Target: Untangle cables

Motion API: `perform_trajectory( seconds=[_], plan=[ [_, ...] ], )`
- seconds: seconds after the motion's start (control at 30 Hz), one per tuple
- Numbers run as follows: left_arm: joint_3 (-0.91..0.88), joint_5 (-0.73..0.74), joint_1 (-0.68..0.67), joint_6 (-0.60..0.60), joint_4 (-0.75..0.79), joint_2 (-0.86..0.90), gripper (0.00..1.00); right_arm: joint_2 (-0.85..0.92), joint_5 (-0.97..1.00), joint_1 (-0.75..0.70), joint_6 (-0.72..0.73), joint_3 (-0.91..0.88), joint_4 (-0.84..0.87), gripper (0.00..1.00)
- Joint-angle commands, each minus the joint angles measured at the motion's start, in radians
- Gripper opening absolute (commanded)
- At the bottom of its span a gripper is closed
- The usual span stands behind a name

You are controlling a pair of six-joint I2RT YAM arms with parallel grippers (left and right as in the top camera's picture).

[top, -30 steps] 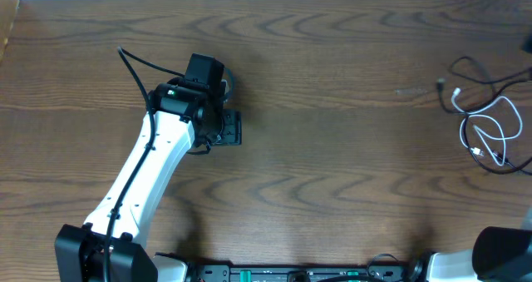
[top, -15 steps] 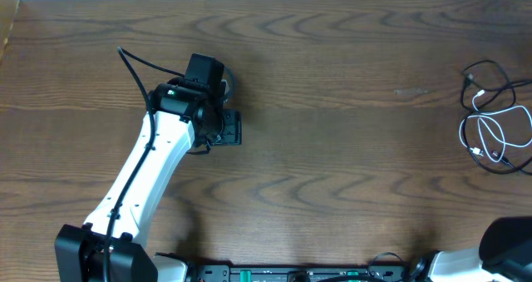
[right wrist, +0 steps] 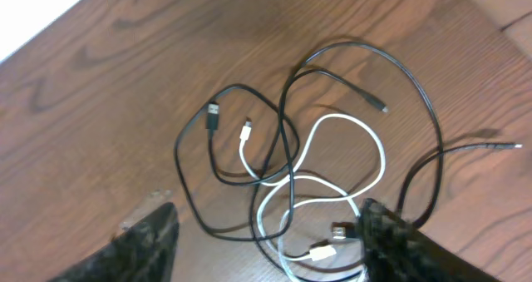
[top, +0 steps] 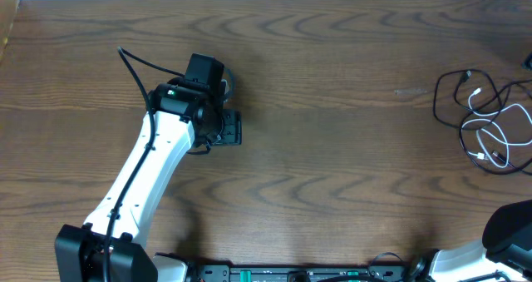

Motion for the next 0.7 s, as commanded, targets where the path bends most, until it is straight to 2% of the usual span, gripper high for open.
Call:
perform_trajectory(
  seconds=[0.0,0.13,0.23,0.43,0.67],
  plan=[
    [0.01,-0.013,0.0,0.013,-0.006,-0.007,0.68,0.004,-0.084,0.001,0.003,0.0,-0.008,0.71],
    [0.01,-0.014,0.0,0.014,0.002,-0.007,0.68,0.006,-0.252,0.014,-0.009,0.0,-0.022,0.77],
    [0.01,-0.013,0.0,0.017,0.031,-0.007,0.68,0.014,-0.339,0.048,-0.093,0.0,-0.046,0.84],
    [0.01,-0.04,0.0,0.017,0.093,-0.007,0.68,0.023,-0.342,0.174,-0.218,-0.004,-0.12,0.99],
    [0.01,-0.25,0.006,0.008,0.053,-0.007,0.68,0.023,-0.226,0.344,-0.247,-0.014,-0.18,0.99]
  ],
)
